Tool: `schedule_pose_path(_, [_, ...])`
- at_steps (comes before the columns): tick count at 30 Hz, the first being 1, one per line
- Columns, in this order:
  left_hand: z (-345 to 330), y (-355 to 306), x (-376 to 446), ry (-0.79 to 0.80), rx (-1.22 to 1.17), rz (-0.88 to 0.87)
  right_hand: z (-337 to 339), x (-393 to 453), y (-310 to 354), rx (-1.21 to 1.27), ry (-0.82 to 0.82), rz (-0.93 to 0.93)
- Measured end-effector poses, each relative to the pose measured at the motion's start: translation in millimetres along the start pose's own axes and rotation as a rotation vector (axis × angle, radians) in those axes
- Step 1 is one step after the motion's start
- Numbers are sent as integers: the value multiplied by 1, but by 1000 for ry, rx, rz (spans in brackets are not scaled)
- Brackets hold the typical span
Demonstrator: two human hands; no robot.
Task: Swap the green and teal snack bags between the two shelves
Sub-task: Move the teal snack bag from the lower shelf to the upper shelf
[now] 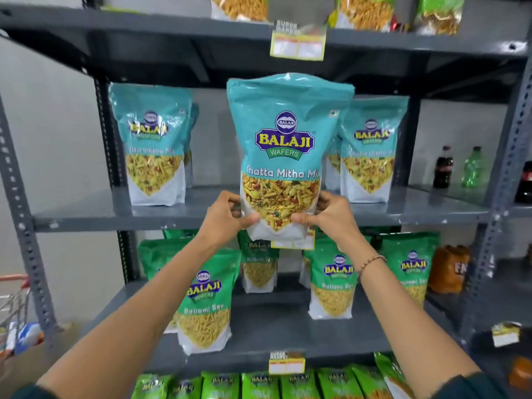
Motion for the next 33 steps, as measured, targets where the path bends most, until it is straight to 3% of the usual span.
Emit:
schedule_pose_path(15, [2,30,127,-72,80,91,-17,139,-39,11,57,-84])
schedule_pose_path(33, [-28,73,162,-32,106,163,-22,174,-84,-20,194,-77])
Point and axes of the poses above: each hand's wrist, its own x-axis towards the middle knuckle, its own z-axis out of the back of the hand, y = z × x, the point moved 8 cm from there along x, towards the middle knuckle, and after that the axes turned 12 degrees about x, right-handed, at the moved point
